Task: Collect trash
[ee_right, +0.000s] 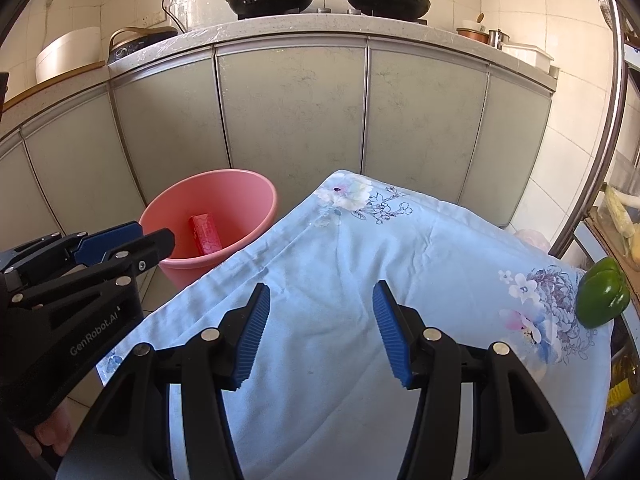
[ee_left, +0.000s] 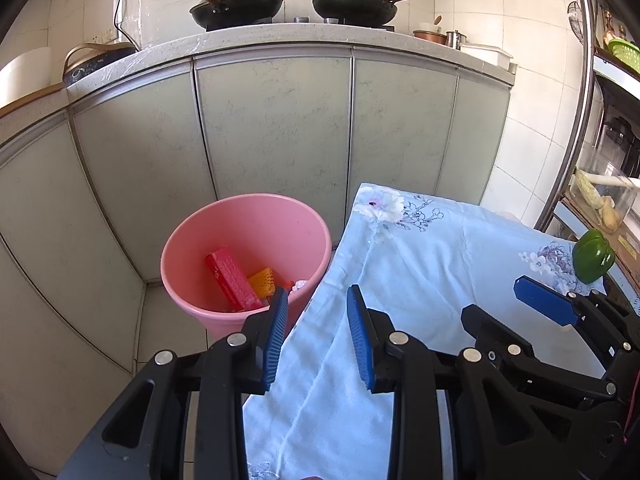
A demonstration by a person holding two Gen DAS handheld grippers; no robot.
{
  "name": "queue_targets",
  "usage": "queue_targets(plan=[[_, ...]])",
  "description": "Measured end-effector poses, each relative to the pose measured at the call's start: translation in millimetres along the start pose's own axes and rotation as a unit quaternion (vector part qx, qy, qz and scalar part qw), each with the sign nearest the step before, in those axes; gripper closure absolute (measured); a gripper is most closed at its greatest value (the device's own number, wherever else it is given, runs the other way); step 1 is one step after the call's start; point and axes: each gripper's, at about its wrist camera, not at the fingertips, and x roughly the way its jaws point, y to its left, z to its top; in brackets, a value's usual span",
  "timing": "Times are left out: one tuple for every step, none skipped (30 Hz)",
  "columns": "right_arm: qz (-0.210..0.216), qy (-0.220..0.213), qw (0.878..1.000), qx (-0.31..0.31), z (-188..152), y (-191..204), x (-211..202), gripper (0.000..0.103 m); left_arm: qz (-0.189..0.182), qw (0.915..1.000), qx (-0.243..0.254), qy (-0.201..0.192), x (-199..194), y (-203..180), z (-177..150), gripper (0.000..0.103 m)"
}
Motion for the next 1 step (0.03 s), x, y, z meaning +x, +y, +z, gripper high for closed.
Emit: queue_targets(plan=[[0.0, 0.0, 1.0, 0.0, 0.5, -0.5, 0.4, 0.049, -0.001, 1.0, 0.002, 0.001, 0.7, -0.9, 0.3, 0.073]])
